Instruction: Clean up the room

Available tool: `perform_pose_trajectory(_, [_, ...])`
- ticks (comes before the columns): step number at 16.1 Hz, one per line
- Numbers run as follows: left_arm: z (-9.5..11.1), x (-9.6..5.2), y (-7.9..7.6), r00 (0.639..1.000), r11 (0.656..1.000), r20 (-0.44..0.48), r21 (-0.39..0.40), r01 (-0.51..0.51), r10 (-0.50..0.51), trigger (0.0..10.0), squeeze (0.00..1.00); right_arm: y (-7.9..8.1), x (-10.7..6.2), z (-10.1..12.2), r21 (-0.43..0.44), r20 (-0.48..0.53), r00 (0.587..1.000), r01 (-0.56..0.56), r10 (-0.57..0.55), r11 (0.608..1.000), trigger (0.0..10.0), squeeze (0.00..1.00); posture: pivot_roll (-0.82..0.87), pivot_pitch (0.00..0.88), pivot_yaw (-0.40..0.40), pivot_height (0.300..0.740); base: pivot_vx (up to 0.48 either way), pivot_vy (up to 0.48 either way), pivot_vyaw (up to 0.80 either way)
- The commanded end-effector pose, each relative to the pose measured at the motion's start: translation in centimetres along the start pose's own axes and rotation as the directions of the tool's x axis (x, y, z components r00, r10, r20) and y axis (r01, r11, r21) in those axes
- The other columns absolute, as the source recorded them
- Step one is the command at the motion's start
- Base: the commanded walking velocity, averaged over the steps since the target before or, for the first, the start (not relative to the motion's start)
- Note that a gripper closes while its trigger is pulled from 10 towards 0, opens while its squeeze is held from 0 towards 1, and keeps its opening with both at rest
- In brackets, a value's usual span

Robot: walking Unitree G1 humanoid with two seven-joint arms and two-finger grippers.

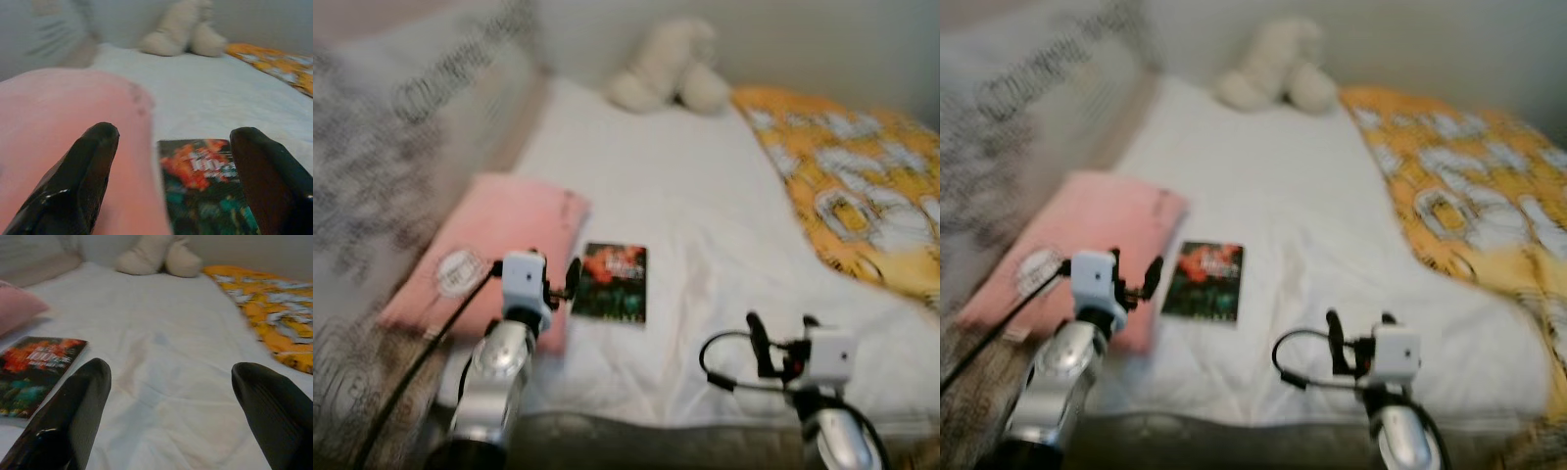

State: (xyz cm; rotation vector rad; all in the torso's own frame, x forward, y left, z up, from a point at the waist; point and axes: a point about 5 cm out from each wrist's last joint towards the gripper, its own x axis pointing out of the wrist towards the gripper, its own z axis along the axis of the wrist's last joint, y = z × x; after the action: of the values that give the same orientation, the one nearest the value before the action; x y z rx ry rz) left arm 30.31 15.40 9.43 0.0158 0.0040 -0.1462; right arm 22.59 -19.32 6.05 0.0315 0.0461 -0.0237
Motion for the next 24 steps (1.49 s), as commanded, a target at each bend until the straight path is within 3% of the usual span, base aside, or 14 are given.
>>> perform_pose_trajectory(1, [-0.8, 0.1, -0.1, 0.999, 0.998, -0.042, -0.055, -0.030, 0.028, 10.0, 0.00, -0.9, 0.6, 0.5, 0.071, 0.043, 0.998, 0.039, -0.042, 0.997, 10.0, 0.00, 0.10, 0.000, -0.031, 0.740, 0.000, -0.480, 0.00])
perform_pose_trajectory(2, [-1.2, 0.0, -0.2, 0.998, 0.996, -0.060, -0.079, -0.041, 0.036, 10.0, 0.00, -1.0, 0.6, 0.4, 0.132, 0.047, 0.997, 0.058, -0.065, 0.990, 10.0, 0.00, 0.09, 0.000, -0.030, 0.740, 0.000, -0.480, 0.00])
perform_pose_trajectory(5, [-1.5, 0.1, -0.8, 0.995, 0.986, -0.092, -0.154, -0.057, 0.043, 10.0, 0.00, -1.3, 0.0, -0.7, 0.105, 0.021, 0.996, 0.082, -0.085, 0.991, 10.0, 0.00, 0.08, 0.000, -0.015, 0.740, 0.000, -0.480, 0.00])
perform_pose_trajectory(7, [-1.5, 0.3, -1.8, 0.996, 0.995, -0.092, -0.096, -0.002, -0.007, 10.0, 0.00, -0.7, 0.2, -1.1, 0.075, 0.022, 0.998, 0.049, -0.051, 0.996, 10.0, 0.00, 0.08, 0.000, -0.001, 0.740, 0.000, 0.000, 0.00])
perform_pose_trajectory(10, [-1.5, 0.6, -1.4, 0.995, 0.997, -0.102, -0.077, 0.003, -0.011, 10.0, 0.00, -0.2, 0.3, -1.3, 0.068, 0.026, 0.999, 0.032, -0.033, 0.997, 10.0, 0.00, 0.07, 0.000, 0.007, 0.740, 0.000, -0.320, 0.00])
perform_pose_trajectory(13, [-1.0, 0.9, -1.4, 0.997, 1.000, -0.074, -0.005, 0.030, -0.030, 10.0, 0.00, 0.0, 0.3, -1.2, 0.050, 0.038, 0.999, 0.019, -0.021, 0.999, 10.0, 0.00, 0.07, 0.000, 0.009, 0.740, 0.000, -0.480, 0.00])
perform_pose_trajectory(16, [-1.4, 0.8, -1.4, 0.996, 0.999, -0.087, -0.031, 0.015, -0.018, 10.0, 0.00, -0.2, 0.2, -1.3, 0.031, 0.032, 0.999, 0.014, -0.015, 0.999, 10.0, 0.00, 0.07, 0.000, 0.007, 0.740, 0.000, -0.475, 0.00])
perform_pose_trajectory(24, [-1.7, 0.5, -1.8, 0.995, 1.000, -0.092, -0.001, 0.029, -0.029, 10.0, 0.00, 0.1, -0.5, -1.6, 0.016, 0.027, 1.000, -0.002, 0.001, 1.000, 10.0, 0.00, 0.06, 0.000, 0.008, 0.740, 0.000, -0.472, 0.00])
